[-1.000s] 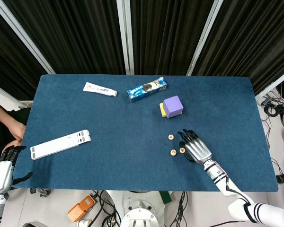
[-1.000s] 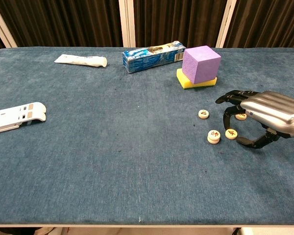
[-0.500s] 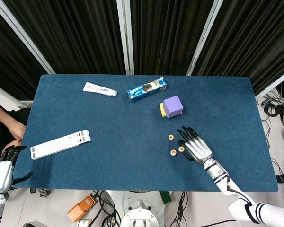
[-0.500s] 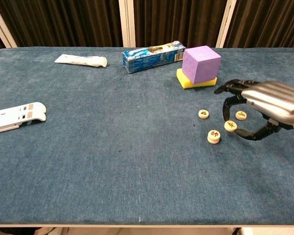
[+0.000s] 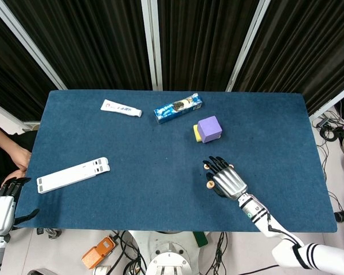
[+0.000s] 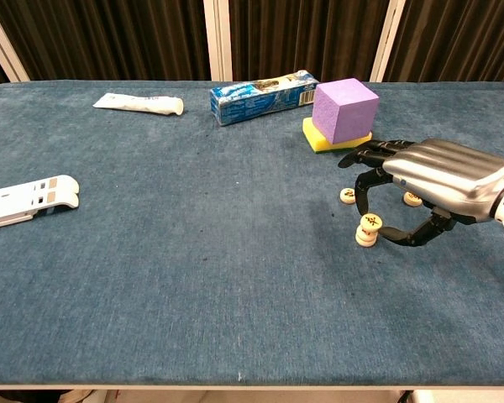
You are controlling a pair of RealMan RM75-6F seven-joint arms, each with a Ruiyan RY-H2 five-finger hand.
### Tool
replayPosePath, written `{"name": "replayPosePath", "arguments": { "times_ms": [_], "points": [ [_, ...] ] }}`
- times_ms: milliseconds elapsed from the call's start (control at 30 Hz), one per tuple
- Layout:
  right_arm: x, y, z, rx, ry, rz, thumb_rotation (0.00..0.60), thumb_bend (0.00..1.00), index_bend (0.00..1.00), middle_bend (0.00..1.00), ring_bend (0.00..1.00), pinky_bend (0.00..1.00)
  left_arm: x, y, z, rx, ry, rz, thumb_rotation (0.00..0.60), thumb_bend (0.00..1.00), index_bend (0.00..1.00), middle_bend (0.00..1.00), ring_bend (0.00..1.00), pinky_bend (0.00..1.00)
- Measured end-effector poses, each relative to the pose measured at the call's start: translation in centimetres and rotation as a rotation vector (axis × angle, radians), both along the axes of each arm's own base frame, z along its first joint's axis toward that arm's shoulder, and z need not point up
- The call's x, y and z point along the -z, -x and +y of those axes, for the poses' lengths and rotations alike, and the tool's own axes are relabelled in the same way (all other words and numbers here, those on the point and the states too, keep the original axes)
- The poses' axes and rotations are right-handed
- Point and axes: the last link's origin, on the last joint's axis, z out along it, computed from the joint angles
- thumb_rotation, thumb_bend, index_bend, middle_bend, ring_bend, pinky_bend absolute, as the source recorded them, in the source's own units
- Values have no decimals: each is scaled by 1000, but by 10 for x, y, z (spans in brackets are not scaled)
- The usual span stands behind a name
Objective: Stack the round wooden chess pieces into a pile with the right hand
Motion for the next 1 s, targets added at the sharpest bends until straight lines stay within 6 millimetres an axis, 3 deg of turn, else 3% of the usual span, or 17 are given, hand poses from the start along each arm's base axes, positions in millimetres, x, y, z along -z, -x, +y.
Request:
{"name": "replayPosePath", "arguments": {
  "times_ms": [767, 1000],
  "points": [
    [1, 1, 1, -4, -4, -8, 600, 495, 433, 167, 94, 141, 2, 1, 1, -3, 4, -2, 600, 10, 193, 183, 124, 1],
    [-17, -3, -17, 38, 53, -70, 600, 494, 419, 167, 94, 141, 2, 1, 1, -4, 5, -4, 600, 10, 193, 183, 125, 1]
  ]
}}
